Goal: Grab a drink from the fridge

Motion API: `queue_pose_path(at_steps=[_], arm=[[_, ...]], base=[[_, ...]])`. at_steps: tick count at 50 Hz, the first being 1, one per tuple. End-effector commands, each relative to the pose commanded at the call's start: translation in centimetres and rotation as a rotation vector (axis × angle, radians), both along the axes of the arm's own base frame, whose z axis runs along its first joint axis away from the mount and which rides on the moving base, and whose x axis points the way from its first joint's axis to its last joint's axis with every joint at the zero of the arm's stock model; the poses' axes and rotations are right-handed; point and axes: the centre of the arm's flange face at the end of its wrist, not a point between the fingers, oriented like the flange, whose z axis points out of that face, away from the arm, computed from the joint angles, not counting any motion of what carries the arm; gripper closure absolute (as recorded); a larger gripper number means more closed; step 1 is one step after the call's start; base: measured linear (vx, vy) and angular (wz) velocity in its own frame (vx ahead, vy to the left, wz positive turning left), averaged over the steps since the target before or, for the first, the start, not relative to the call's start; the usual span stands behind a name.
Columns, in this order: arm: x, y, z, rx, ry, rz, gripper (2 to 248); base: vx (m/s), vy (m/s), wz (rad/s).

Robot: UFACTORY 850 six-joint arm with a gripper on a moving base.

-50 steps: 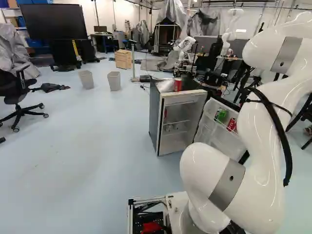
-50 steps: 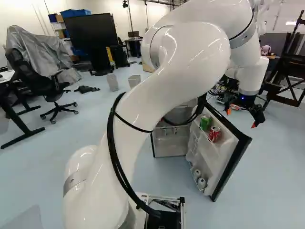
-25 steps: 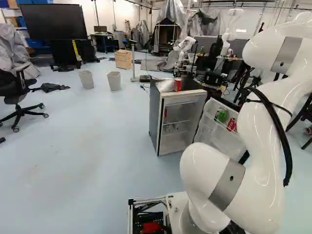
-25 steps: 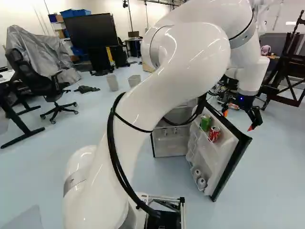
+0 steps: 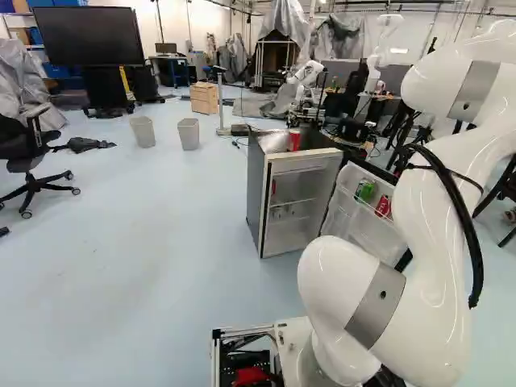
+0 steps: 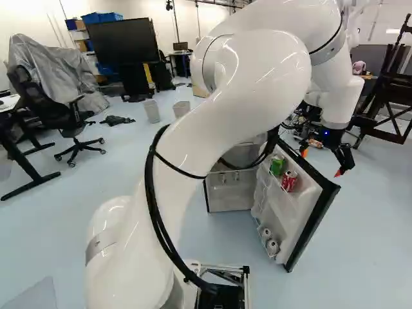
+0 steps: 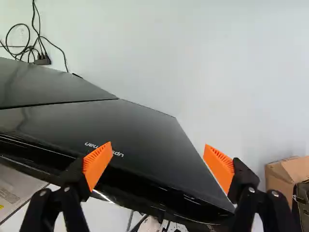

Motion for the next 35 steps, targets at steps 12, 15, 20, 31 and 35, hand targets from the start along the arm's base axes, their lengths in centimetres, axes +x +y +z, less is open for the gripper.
queue_pose_path(at_steps=[12, 15, 20, 31, 35], arm=[[-0.4, 0.3, 0.0, 0.014, 0.01, -0.002, 3], [-0.6, 0.4, 0.0, 0.019, 0.014, -0.003, 3], [-0.8, 0.5, 0.0, 0.028, 0.02, -0.004, 3], [-1.4, 1.1, 0.0, 0.049, 0.036, -0.006, 3], [-1.6, 1.4, 0.0, 0.057, 0.042, -0.006, 3]], base=[[0.0, 0.0, 0.0], [0.0, 0.0, 0.0], [0.0, 0.0, 0.0], [0.0, 0.0, 0.0], [0.0, 0.0, 0.0]])
